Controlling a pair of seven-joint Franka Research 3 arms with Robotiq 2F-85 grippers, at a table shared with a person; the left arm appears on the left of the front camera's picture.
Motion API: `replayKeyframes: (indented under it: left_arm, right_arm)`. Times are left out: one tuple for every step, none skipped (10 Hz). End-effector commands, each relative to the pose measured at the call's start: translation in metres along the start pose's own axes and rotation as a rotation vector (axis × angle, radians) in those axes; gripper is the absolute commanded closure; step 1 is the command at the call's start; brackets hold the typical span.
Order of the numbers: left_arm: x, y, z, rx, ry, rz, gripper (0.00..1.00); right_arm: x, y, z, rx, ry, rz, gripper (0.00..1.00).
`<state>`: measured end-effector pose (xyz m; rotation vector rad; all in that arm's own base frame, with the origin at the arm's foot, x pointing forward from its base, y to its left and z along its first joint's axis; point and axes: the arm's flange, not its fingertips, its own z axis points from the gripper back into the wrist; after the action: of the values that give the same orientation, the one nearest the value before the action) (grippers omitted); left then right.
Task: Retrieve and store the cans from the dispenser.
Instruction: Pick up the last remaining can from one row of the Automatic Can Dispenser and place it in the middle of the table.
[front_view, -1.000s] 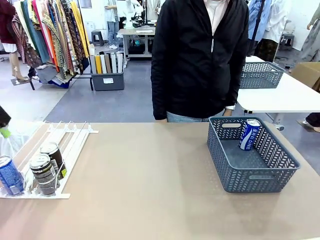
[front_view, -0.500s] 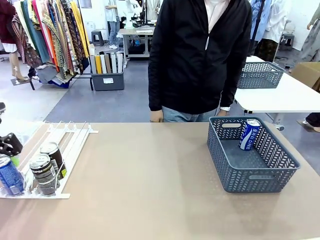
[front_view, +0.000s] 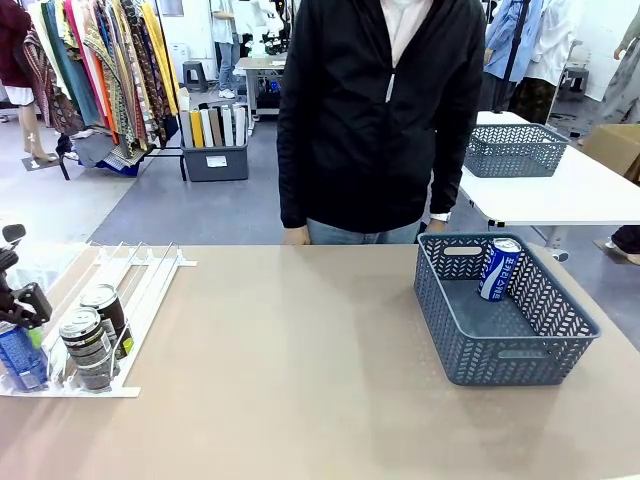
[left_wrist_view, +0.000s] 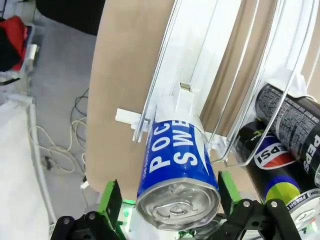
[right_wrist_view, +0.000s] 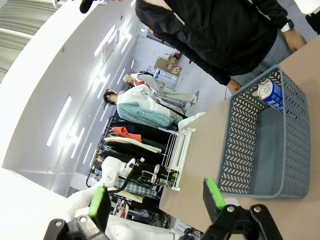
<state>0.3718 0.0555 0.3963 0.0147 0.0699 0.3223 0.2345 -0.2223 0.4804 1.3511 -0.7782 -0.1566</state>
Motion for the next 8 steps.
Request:
replayKeyframes:
  left_arm:
    - [0.0057,0.0041,0.0007,-0.019,-0.029,0.002,0.00]
    - [0.0051,0.0031,-0.0003,-0.042,-0.036,-0.006,0.00]
    - [0.0060,0.0047,0.0003,-0.047,-0.044,-0.010,0.00]
    - [0.0066,0.0053,-0.0004,-0.070,-0.044,-0.024,0.00]
    - [0.0061,0.0055,-0.0010,-0.065,-0.036,-0.031,0.47]
    - [0.0063,0.0054,-0.0007,-0.069,-0.035,-0.036,1.00]
    - [0.0059,0.0061,0.0001,-0.071,-0.039,-0.031,1.00]
    - [0.0052,0.0054,0.0012,-0.073,-0.036,-0.034,1.00]
  right_arm:
    - [0.0035,0.0025,-0.0022,0.021,-0.018,0.009,0.00]
    - [0.0035,0.0025,-0.0022,0.021,-0.018,0.009,0.00]
    - [0.0035,0.0025,-0.0022,0.021,-0.018,0.009,0.00]
    - [0.0035,0.0025,-0.0022,0.021,-0.018,0.009,0.00]
    - [0.0035,0.0025,-0.0022,0.021,-0.018,0.009,0.00]
    - [0.0035,0.0025,-0.0022,0.021,-0.018,0.009,0.00]
    - [0.0035,0.0025,-0.0022,0.021,-0.018,0.009,0.00]
    - [0.0035,0.0025,-0.0022,0.021,-0.018,0.009,0.00]
